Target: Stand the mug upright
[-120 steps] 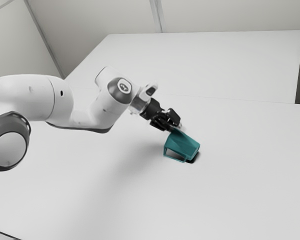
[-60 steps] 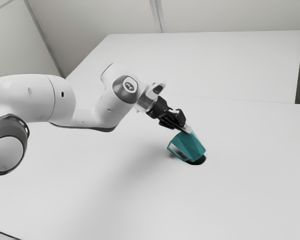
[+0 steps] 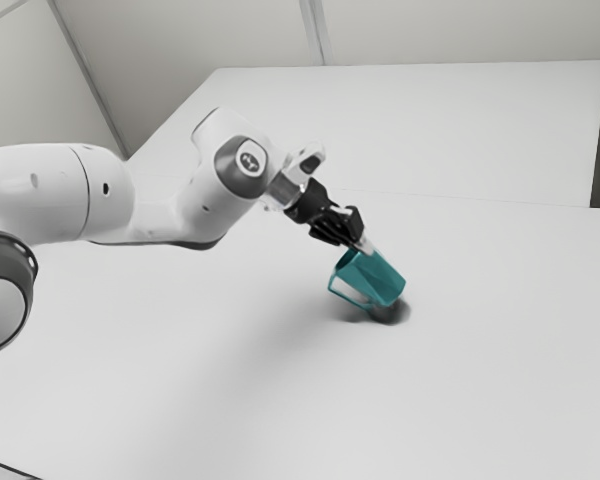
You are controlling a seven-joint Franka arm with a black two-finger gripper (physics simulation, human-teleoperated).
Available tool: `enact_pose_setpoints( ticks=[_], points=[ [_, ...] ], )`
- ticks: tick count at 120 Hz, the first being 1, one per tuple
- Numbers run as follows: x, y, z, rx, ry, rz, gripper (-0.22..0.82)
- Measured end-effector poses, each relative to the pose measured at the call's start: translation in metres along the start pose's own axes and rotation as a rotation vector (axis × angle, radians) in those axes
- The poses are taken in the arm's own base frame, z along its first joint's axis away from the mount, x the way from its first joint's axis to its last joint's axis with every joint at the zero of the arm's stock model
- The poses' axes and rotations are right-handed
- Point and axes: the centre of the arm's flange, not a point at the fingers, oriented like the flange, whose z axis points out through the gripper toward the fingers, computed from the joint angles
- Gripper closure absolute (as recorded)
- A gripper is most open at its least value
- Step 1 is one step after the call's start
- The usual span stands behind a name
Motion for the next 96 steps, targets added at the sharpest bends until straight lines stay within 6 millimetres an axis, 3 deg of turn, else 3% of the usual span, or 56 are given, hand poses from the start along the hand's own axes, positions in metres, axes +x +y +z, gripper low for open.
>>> enact_pose_setpoints(
  ticks=[40, 73, 96],
  points=[
    [-0.012, 0.014, -0.060, 0.186, -0.051, 0.116, 0.79],
    [-0.019, -0.022, -0.092, 0.415, -0.149, 0.131, 0.79],
    [-0.022, -0.027, -0.106, 0.569, -0.200, 0.166, 0.79]
  ],
)
